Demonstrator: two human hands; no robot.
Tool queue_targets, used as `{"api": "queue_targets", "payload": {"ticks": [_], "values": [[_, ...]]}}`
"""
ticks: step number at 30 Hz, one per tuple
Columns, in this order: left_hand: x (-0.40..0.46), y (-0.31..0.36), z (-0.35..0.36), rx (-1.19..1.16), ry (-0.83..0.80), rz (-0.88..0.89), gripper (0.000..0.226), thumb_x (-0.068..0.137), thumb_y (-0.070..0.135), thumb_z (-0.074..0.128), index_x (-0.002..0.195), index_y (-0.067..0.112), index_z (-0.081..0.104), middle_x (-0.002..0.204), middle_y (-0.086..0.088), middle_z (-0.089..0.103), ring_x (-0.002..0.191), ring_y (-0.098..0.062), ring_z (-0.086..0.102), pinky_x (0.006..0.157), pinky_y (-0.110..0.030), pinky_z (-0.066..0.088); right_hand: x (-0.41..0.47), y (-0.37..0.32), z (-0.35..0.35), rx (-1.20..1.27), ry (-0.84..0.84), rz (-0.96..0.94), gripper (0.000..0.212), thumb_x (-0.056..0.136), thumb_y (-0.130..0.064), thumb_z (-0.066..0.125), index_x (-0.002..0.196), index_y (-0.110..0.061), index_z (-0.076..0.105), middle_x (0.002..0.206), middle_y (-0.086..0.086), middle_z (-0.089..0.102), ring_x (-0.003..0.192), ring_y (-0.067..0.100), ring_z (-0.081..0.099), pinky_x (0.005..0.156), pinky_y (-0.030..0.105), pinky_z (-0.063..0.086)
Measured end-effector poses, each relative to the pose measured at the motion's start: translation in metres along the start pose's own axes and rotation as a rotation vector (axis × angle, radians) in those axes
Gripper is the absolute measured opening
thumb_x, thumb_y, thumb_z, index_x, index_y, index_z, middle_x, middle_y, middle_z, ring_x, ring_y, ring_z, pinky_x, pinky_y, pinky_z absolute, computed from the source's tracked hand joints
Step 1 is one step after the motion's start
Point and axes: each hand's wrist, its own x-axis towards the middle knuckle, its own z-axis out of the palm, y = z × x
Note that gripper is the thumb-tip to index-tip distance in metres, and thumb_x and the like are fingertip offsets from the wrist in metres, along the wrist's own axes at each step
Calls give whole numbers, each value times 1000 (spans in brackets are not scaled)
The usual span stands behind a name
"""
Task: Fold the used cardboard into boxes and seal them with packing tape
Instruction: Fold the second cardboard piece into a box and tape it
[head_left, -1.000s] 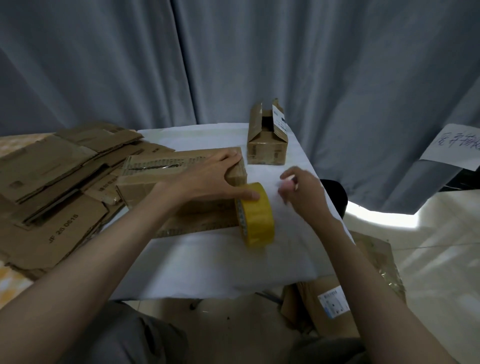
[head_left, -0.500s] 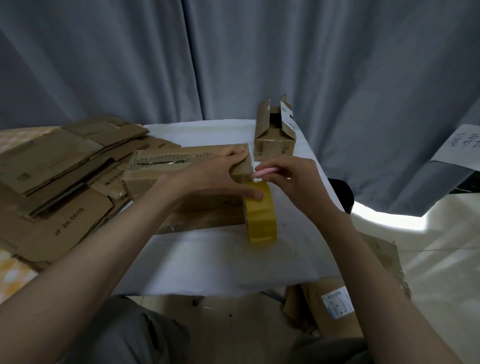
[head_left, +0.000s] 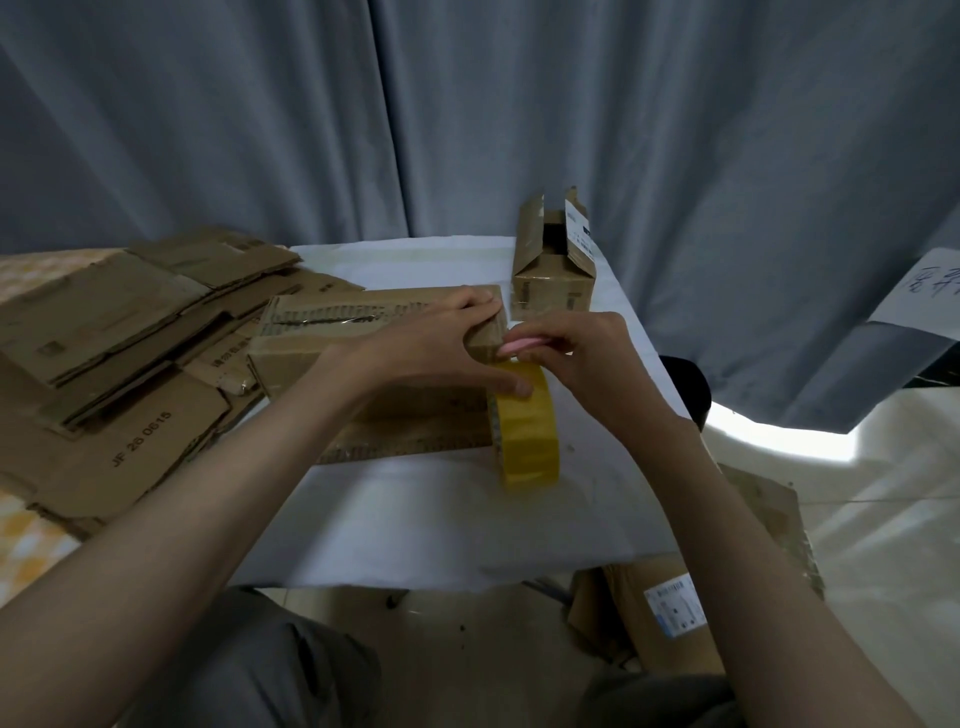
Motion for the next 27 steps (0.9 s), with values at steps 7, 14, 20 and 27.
{"api": "queue_targets", "payload": {"ticks": [7,14,20,27], "values": [[-1,2,-2,-2,-8,4,138,42,107,43,157,36,15,158,25,13,144,-13,23,107,-33,27,1,4,-9,-56,-2,9,12,86,-16,75,96,-11,80,95,3,78,87,14,70,84,10,45],[-2,6,-3,26,-18,-11,143,39,108,41,158,35,13,161,23,11,146,-17,22,112,-38,27,-17,44,-23,-133,-40,390,9,82,-30,80,85,-23,75,86,-11,71,75,-2,59,72,8,44],[-3,5,2,23,1,-19,140,41,107,45,158,37,11,160,27,7,148,-16,18,114,-40,25,-36,60,4,-182,-251,761,17,78,-25,81,92,-19,74,95,2,66,98,24,62,71,26,46],[-3,10,1,58,-15,-23,145,39,109,37,159,33,8,163,20,6,148,-18,17,116,-42,25,-22,-1,7,510,-268,881,55,81,-72,61,110,-25,60,98,2,73,85,17,73,67,27,58]]}}
